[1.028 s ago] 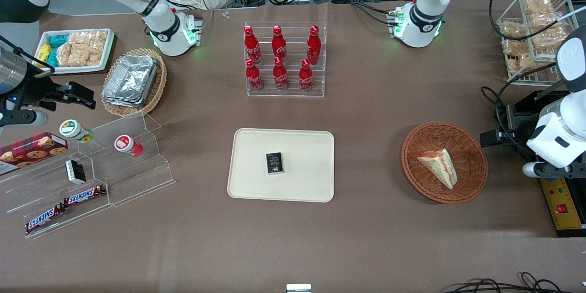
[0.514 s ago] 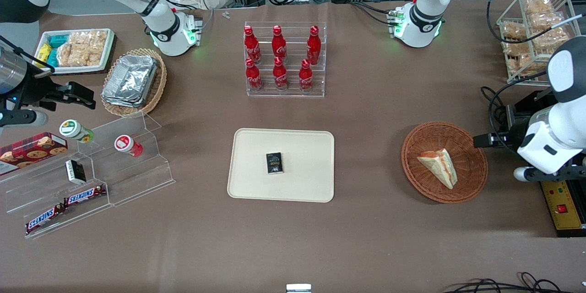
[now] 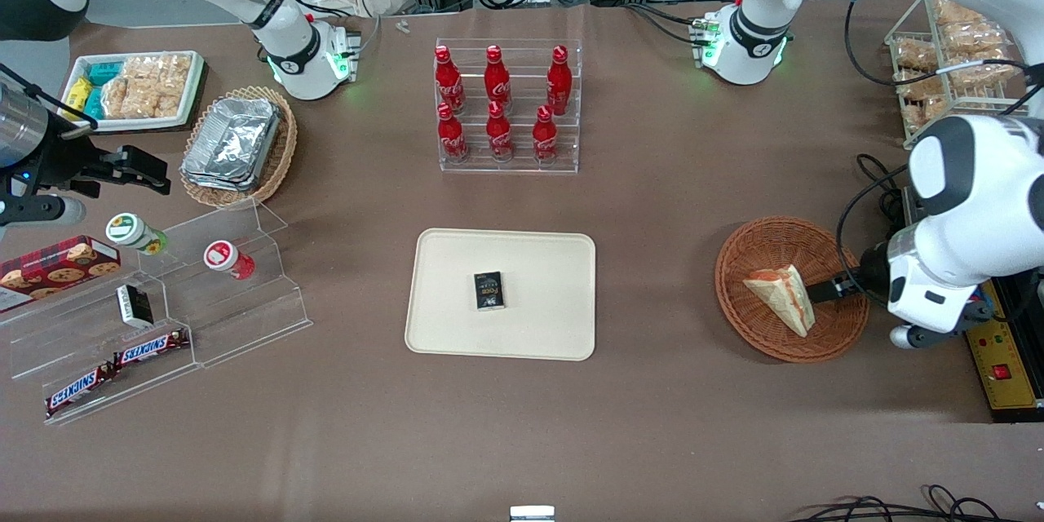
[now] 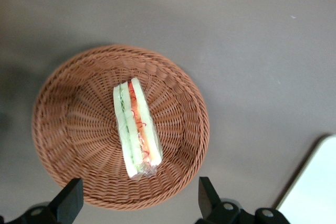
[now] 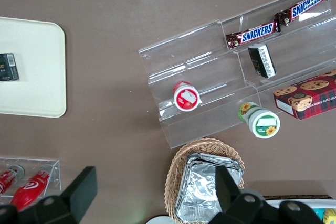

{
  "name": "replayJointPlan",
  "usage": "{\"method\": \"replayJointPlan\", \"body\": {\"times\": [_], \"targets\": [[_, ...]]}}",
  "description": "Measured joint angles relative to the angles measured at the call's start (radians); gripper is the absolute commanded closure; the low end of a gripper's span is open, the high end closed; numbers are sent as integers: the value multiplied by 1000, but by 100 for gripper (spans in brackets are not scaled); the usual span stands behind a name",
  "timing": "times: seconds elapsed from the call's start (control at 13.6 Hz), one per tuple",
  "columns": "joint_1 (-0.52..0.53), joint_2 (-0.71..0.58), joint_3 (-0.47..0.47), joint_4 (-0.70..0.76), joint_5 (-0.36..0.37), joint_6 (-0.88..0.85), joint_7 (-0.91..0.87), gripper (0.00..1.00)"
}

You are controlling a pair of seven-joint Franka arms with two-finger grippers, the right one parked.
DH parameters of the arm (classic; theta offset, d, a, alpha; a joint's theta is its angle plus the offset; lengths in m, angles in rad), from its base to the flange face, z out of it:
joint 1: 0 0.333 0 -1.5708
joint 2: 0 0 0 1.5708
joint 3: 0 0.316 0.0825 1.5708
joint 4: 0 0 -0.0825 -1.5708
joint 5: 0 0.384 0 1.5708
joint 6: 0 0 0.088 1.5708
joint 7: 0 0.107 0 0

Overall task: Place sandwich from basket to tray
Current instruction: 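Lower the left gripper and close it on the wrapped sandwich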

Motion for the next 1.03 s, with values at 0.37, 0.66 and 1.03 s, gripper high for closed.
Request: {"method": "replayJointPlan", "body": {"times": [0.37,0.66,1.03], "targets": [[0,33,1,-92,-1,130,-156,2],[1,95,6,-118,-1,177,-210,2],[1,110,11,-189,-1,274,-227,5]]}}
